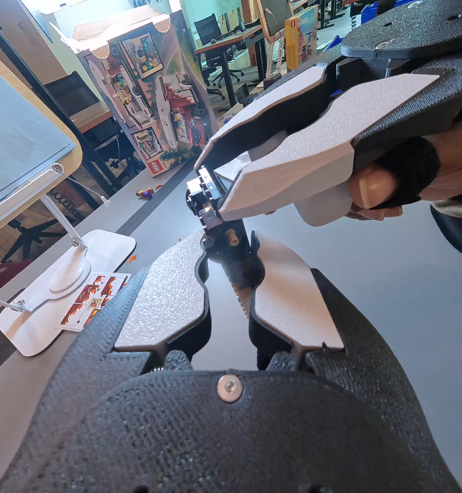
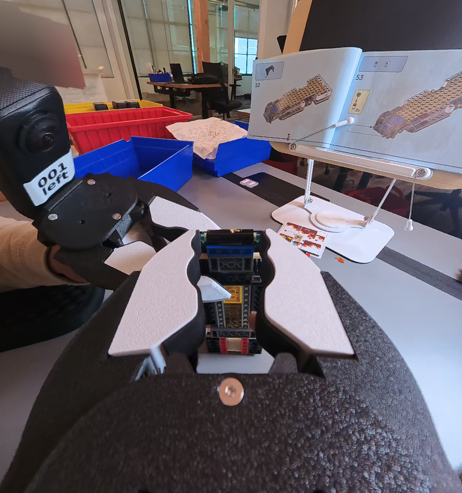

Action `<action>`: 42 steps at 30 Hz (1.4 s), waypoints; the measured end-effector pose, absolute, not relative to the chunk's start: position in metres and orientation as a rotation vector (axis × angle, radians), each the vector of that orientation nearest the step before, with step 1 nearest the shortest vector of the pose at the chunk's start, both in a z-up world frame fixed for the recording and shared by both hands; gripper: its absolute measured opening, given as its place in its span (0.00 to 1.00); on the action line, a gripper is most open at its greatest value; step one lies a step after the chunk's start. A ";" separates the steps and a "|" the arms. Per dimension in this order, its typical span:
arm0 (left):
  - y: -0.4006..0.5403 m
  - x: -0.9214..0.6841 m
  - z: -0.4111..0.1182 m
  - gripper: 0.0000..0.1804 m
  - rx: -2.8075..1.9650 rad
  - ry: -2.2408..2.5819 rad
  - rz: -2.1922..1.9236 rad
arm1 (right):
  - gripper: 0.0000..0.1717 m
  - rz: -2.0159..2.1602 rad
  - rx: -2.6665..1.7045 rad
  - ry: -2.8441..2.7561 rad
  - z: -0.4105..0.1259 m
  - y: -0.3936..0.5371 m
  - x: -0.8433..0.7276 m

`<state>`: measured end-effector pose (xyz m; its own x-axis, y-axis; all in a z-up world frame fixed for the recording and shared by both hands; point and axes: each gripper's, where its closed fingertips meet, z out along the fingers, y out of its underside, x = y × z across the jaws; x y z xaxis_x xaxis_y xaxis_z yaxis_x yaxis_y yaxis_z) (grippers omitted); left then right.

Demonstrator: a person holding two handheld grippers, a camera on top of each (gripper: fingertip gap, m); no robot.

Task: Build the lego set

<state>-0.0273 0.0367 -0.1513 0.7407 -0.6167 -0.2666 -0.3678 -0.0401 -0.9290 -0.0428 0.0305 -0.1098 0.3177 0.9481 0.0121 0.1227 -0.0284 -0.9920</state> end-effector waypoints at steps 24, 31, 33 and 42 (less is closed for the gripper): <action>-0.018 -0.027 -0.165 0.16 -1.319 1.318 -0.278 | 0.17 0.586 -0.999 -1.703 -0.148 -0.024 -0.028; -0.030 -0.041 -0.159 0.20 -1.294 1.248 -0.076 | 0.17 0.295 -0.947 -1.630 -0.155 -0.031 -0.038; -0.033 -0.040 -0.161 0.19 -1.273 1.279 -0.001 | 0.17 0.218 -0.895 -1.634 -0.158 -0.038 -0.042; -0.044 -0.040 -0.175 0.15 -1.266 1.358 0.067 | 0.17 0.171 -0.869 -1.653 -0.170 -0.049 -0.043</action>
